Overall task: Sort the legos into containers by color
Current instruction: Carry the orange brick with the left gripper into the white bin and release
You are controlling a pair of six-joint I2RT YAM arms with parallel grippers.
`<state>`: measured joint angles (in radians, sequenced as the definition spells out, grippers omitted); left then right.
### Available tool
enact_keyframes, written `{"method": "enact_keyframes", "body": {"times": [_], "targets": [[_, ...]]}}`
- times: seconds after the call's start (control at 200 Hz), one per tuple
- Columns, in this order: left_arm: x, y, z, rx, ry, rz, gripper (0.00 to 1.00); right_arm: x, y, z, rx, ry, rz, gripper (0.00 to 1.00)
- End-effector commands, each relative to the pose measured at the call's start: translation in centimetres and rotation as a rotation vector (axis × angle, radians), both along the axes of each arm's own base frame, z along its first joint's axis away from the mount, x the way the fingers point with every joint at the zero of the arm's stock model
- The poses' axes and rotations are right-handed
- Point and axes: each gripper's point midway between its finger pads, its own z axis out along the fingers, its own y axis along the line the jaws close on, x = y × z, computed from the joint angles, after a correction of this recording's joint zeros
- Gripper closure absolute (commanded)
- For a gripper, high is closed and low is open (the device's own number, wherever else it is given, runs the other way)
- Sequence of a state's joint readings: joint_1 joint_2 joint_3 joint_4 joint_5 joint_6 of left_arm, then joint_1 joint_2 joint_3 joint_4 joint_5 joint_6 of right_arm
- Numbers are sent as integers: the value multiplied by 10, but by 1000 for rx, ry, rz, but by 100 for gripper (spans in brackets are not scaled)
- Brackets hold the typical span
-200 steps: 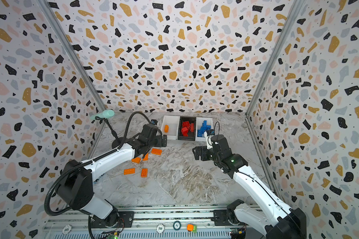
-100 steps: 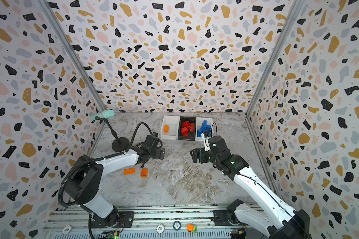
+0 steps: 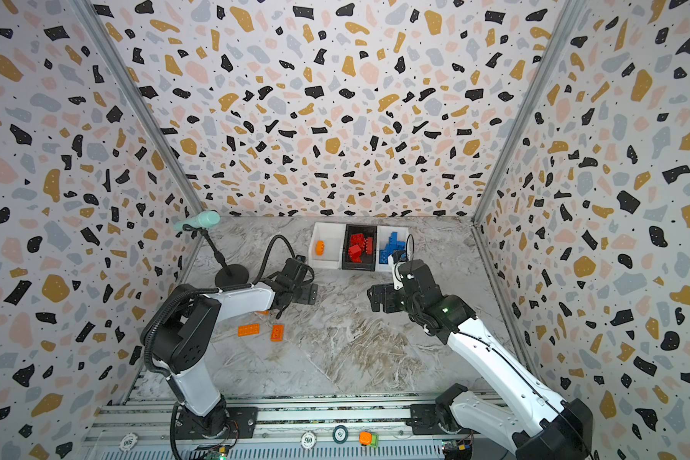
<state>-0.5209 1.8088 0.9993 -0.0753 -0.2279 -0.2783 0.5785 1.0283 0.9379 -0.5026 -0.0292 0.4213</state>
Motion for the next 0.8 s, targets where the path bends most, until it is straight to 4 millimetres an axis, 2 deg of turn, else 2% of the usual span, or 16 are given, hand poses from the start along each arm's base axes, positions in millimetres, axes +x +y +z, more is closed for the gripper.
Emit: {"method": "enact_keyframes", "body": {"times": [0.0,0.06,0.265,0.35,0.42,0.475,0.586,0.796], "targets": [[11,-5,3,-22,-18,-13,19,3,-1,12,3,-22,-14,1],[9,-5,0,-22,-4,-18,25,3,0,11,0,-18,-14,1],[-1,1,2,-30,1,1,26,5,-1,7,-9,-18,-15,1],[-2,3,4,-31,2,13,33,6,1,5,-15,-14,-10,1],[-1,3,10,-37,-2,23,44,6,1,5,-15,-15,-9,1],[3,0,19,-48,-15,28,49,6,1,5,-15,-18,-9,1],[16,-10,44,-83,-54,24,50,5,0,6,-10,-28,-6,1],[62,-39,91,-139,-140,11,48,8,-1,1,-17,-29,-10,1]]}}
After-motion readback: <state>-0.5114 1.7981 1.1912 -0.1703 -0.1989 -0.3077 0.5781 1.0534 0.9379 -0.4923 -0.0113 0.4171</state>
